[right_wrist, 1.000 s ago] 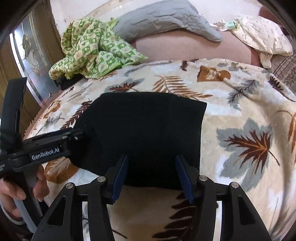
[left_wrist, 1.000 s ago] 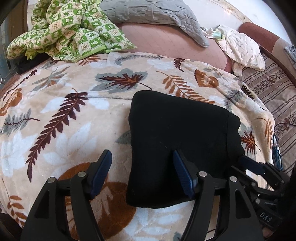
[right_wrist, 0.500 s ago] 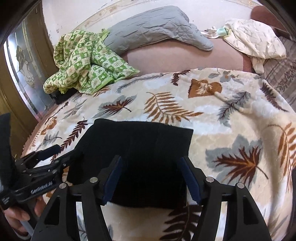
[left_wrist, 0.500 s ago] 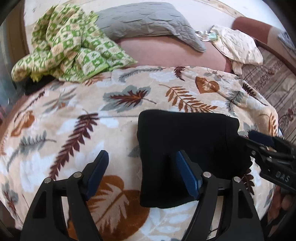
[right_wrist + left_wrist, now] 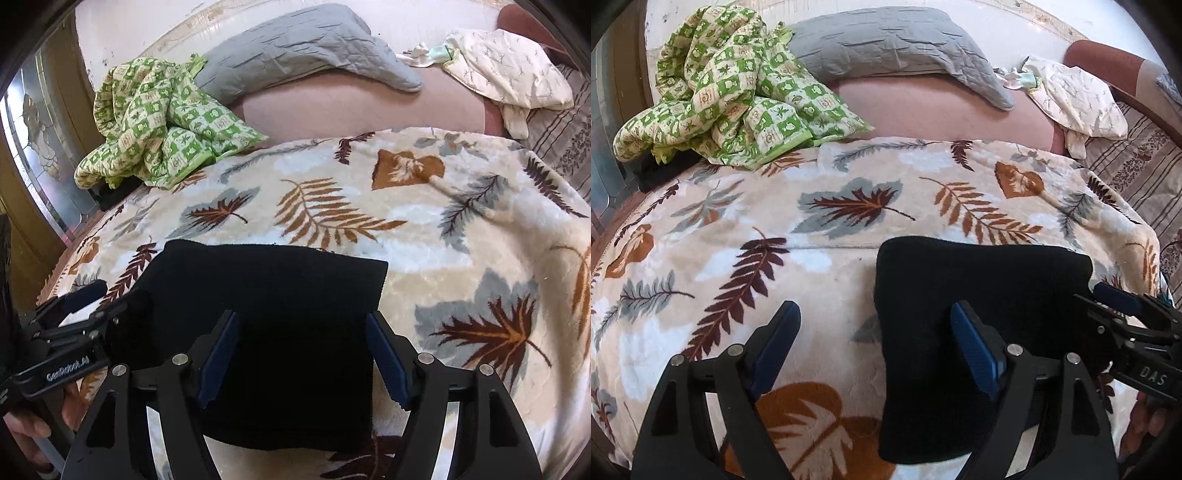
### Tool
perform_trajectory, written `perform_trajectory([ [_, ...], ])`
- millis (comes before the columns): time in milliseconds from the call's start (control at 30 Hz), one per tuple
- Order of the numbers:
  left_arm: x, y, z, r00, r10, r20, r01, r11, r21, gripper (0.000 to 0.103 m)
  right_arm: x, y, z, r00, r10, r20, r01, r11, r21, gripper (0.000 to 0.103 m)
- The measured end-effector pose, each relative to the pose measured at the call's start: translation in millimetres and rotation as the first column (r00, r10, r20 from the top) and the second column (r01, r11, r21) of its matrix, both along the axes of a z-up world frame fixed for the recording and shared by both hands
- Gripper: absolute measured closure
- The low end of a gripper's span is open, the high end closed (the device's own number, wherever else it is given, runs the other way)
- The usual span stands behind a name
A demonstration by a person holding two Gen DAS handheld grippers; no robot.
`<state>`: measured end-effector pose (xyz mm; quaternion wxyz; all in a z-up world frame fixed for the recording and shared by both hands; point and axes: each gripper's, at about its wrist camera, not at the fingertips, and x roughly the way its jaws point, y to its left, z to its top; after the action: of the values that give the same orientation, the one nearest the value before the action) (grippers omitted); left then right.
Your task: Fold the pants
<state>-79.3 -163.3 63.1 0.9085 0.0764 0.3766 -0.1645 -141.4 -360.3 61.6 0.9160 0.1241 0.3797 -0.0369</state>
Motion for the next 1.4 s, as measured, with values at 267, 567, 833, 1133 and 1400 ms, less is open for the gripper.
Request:
perform_trajectory([
  [267, 6.8, -2.5, -5.6, 1.0, 0.003, -0.016, -0.003, 1.0, -0.005, 0.018, 1.0, -6.2, 1.0, 0.999, 0.016, 0.034, -0.018, 0.998, 0.054, 0.032],
  [567, 17.5, -4.5, -10.4, 0.999, 0.004, -0.05, -0.006, 1.0, -0.026, 0.017, 11.4, -9.3, -0.6, 0.998, 0.033, 0.044, -0.036, 0.997, 0.064, 0.042],
  [833, 22.9, -4.8, -15.7, 0.998, 0.014, -0.066, -0.017, 0.999, -0.037, 0.011, 27.2, -17.0, -16.5, 1.0, -0.009, -0.019, 0.01, 1.0, 0.017, 0.053],
  [1133, 20.3, -6.6, -20.1, 0.997, 0.016, -0.069, -0.019, 0.999, -0.033, 0.01, 27.3, -19.8, -23.7, 1.0, -0.01, -0.028, 0.01, 1.0, 0.005, 0.052],
  [1400, 14.5, -6.3, -19.9, 0.998, 0.012, -0.055, -0.014, 1.0, -0.025, 0.01, 25.9, -19.1, -23.1, 1.0, -0.007, -0.031, 0.006, 1.0, -0.007, 0.052],
])
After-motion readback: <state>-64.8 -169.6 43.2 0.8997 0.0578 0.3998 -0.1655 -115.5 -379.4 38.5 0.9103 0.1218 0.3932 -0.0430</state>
